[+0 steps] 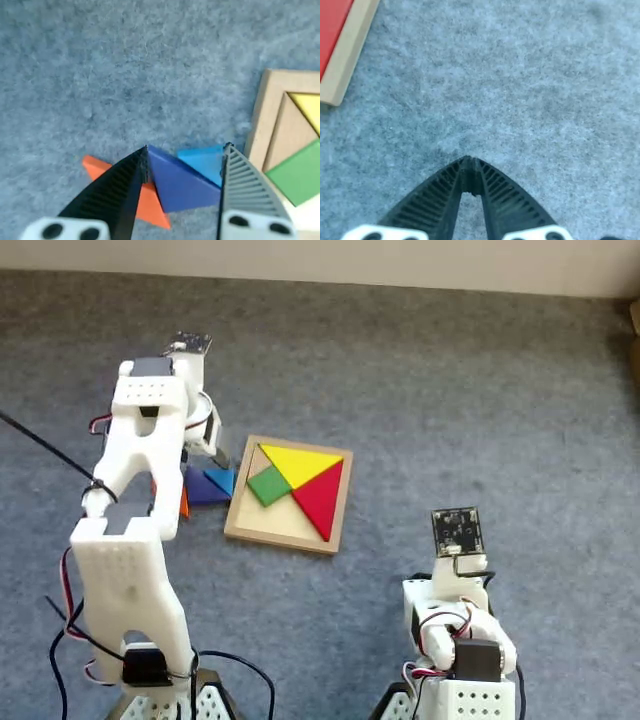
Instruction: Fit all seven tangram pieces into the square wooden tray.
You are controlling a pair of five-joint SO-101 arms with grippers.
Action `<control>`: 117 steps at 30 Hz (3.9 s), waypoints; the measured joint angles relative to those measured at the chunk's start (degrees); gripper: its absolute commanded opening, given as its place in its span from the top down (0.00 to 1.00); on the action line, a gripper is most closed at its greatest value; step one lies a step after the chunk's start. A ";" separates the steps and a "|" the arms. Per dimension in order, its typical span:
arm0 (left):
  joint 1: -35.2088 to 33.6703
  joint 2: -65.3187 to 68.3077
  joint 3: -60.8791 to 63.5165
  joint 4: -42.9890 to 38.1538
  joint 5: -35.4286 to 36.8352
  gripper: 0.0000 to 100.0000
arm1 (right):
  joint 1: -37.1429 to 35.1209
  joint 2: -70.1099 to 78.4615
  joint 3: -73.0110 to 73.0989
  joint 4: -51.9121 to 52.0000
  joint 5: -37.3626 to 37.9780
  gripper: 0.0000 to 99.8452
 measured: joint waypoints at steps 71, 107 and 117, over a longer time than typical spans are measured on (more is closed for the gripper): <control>-8.79 -22.95 33.76 -6.24 -25.14 0.81 | 0.00 0.00 0.00 0.00 0.00 0.98; -13.45 -24.00 40.70 -12.75 -38.68 0.81 | 0.00 0.00 0.00 0.00 0.00 0.98; -13.71 -30.07 52.75 -13.63 -39.56 0.81 | 0.00 0.00 0.00 0.00 0.00 0.98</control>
